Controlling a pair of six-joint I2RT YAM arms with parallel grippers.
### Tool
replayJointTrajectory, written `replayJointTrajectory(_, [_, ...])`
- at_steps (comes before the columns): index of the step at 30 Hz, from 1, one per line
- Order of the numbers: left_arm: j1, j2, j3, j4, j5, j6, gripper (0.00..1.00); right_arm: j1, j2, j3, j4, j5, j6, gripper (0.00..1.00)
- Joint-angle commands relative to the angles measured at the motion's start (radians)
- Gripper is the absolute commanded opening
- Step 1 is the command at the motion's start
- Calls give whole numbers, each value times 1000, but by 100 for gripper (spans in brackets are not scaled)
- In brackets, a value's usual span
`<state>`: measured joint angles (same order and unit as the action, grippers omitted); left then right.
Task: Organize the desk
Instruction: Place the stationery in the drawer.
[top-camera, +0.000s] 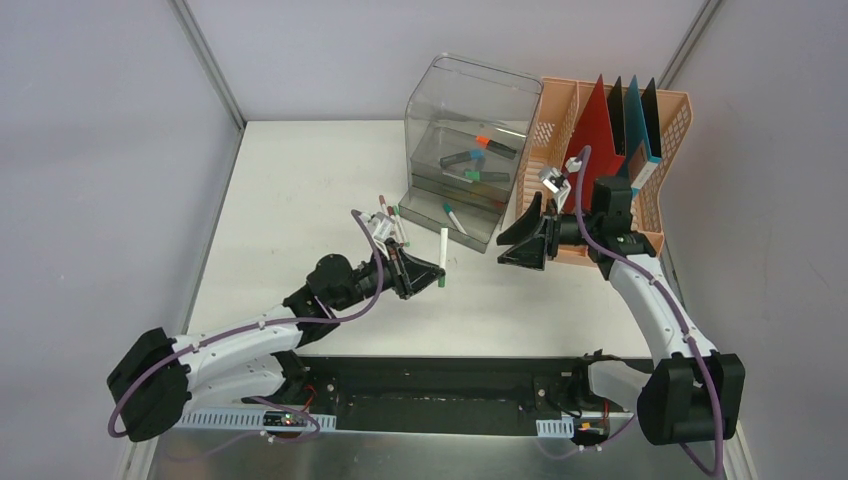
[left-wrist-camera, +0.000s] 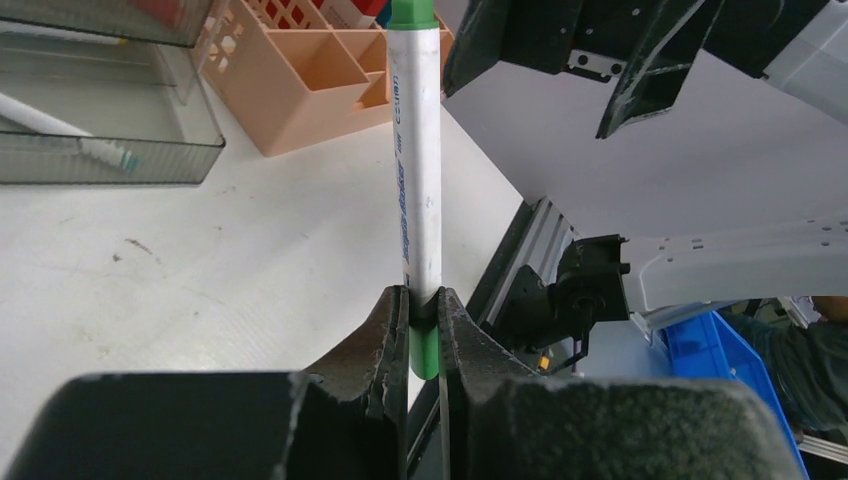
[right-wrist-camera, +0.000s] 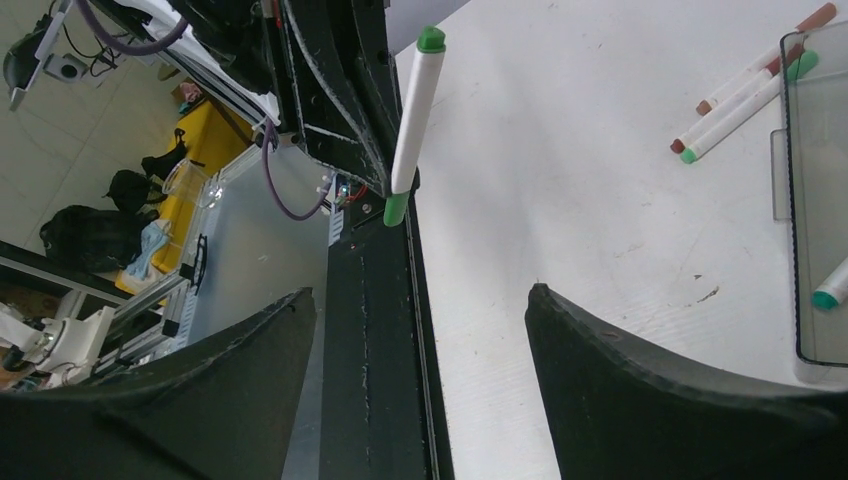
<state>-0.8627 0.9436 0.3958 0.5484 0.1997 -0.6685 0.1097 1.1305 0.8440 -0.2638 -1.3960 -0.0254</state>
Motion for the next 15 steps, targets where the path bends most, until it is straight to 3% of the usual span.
replayJointTrajectory(1, [-53, 68, 72, 149, -76, 51, 0, 4, -19, -31, 143, -14, 117, 80])
replayJointTrajectory(15, [-182, 362, 230, 289, -150, 93, 0, 32, -9, -39, 168, 1, 166, 76])
